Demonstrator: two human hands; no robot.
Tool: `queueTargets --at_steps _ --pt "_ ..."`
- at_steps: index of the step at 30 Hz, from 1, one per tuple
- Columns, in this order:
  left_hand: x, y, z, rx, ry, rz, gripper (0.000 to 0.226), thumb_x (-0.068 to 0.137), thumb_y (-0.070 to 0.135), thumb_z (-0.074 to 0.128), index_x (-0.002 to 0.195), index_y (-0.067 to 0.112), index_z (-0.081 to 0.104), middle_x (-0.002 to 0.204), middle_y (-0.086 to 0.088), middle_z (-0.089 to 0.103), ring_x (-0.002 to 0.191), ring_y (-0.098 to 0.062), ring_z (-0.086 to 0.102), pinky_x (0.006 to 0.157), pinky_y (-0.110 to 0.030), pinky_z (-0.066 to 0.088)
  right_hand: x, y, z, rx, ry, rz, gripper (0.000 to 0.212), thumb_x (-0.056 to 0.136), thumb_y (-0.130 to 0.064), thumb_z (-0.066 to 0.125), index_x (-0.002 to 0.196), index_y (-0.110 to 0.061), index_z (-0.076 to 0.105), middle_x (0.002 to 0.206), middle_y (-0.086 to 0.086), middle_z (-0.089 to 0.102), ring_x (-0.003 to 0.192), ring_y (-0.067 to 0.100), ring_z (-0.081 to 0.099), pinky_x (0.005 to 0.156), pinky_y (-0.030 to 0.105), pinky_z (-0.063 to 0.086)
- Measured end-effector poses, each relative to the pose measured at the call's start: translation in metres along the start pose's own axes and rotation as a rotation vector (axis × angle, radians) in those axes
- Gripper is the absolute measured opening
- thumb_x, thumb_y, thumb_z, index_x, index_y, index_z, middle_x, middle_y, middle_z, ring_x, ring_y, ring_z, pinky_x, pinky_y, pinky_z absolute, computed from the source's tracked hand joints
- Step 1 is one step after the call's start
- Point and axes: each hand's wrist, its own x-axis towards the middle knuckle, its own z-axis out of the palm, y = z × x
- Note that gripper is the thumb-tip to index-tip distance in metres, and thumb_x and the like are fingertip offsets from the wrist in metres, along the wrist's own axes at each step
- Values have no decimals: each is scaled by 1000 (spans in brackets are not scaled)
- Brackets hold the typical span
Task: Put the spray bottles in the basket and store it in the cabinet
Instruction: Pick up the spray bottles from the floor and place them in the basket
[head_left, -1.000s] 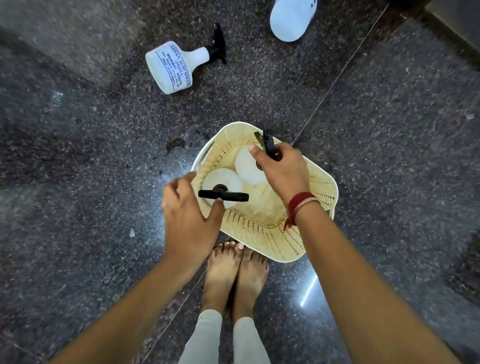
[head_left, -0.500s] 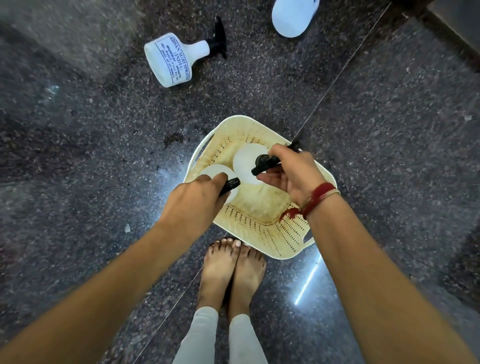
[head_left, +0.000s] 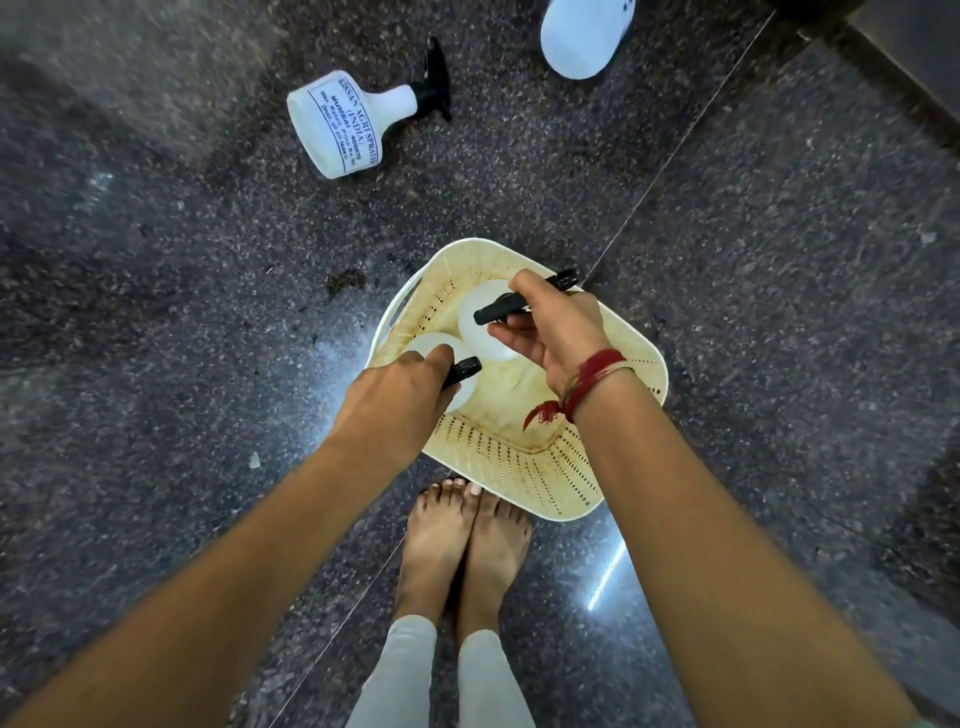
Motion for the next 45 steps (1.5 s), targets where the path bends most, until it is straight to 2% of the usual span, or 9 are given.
queueTargets --at_steps 12,24,28,32,35,37,40,42,45 --pt "-4 -2 1 20 64 -32 26 100 36 42 113 13 47 89 -10 63 74 -33 63 56 -32 35 3 15 -19 -41 28 -34 15 80 -7 64 66 -5 60 66 6 64 54 10 63 55 24 59" --pt "2 5 6 -18 30 -27 31 98 41 41 106 12 44 89 -9 63 74 -35 63 54 -33 34 -1 12 -13 -17 -33 -3 16 83 -18 70 85 -5 61 84 12 64 59 11 61 63 27 61" --pt "-6 3 -6 -81 54 -55 64 82 75 26 101 18 49 81 -2 64 74 -31 65 56 -30 38 -14 0 -26 -253 -78 44 57 73 -59 70 93 -7 65 89 12 69 63 15 66 50 24 55" --pt "-16 -1 -51 -80 236 -92 78 76 86 14 105 26 52 69 4 61 56 -21 56 49 -25 40 -35 -29 -55 -697 95 -108 84 57 -92 43 86 -16 61 72 8 70 41 15 65 42 21 48" --pt "-7 -14 -91 -166 426 -120 62 89 74 23 104 24 55 74 -2 64 66 -24 62 60 -33 50 -43 -54 -64 -510 101 -197 89 59 -91 39 102 -17 63 75 8 71 40 12 62 37 19 43" --pt "13 -24 -111 -157 526 -104 50 94 60 36 111 17 56 94 -13 67 85 -33 63 74 -42 49 -39 -71 -59 -360 112 -292 70 71 -80 45 97 -18 62 75 4 69 42 11 61 38 20 45" --pt "61 -38 -125 -90 514 -58 45 92 41 52 124 10 50 119 -21 55 113 -40 49 93 -51 41 -13 -93 -35 -369 165 -510 41 85 -61 52 100 -24 57 90 0 64 67 13 65 51 26 54" --pt "94 -44 -124 -49 425 -48 52 90 39 55 130 9 44 132 -21 47 128 -41 39 104 -55 35 11 -103 -14 -509 167 -607 49 87 -55 55 122 -21 51 110 4 61 95 21 64 79 40 57" --pt "141 -53 -113 98 302 -43 68 88 45 57 141 11 31 149 -19 30 145 -40 12 113 -63 14 44 -117 14 -727 47 -632 76 85 -56 58 146 -25 26 150 16 30 132 31 41 110 42 35"
